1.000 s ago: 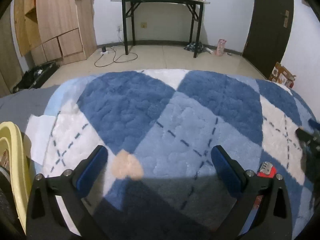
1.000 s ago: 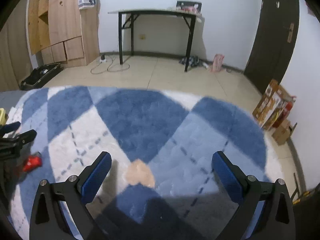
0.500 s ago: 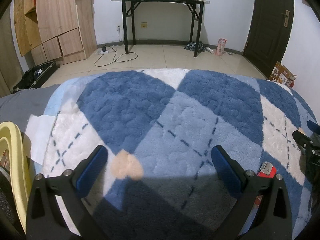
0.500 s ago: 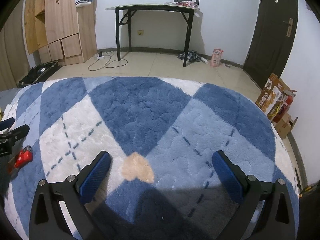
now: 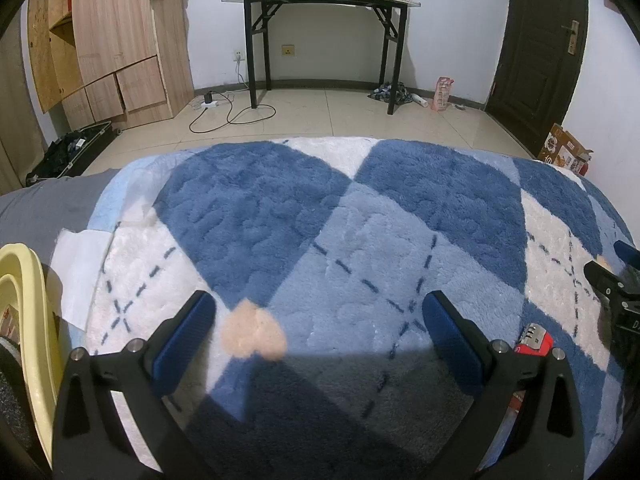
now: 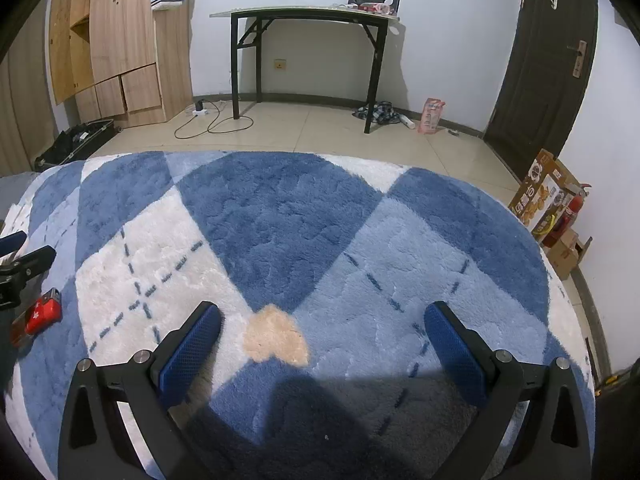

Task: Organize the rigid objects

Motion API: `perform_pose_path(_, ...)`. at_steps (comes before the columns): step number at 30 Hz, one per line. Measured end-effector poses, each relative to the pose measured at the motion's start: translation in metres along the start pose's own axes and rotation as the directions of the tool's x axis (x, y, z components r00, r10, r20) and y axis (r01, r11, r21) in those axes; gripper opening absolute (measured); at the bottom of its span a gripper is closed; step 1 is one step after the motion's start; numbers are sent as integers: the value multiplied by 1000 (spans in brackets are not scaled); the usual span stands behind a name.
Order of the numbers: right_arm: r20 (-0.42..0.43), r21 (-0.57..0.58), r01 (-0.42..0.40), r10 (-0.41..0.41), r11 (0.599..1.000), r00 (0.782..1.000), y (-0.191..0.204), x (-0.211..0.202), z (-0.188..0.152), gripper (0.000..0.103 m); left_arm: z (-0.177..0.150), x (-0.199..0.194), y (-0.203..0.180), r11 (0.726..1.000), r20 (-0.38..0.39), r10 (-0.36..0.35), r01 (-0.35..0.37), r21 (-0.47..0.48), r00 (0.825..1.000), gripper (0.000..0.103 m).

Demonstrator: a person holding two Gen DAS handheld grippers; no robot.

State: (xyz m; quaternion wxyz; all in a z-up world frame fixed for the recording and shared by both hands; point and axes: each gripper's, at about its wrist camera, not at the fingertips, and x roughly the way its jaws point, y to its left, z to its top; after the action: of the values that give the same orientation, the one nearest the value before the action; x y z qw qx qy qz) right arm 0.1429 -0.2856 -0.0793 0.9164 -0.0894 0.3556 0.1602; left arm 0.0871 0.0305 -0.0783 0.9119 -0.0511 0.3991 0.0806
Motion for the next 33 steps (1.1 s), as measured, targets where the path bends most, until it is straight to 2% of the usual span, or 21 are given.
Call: perform_pose_path(33,1,-8,0,0,1000,1000,-5,0,1,103,-1,1,-2,1000,0,-1,1,-1,1000,103)
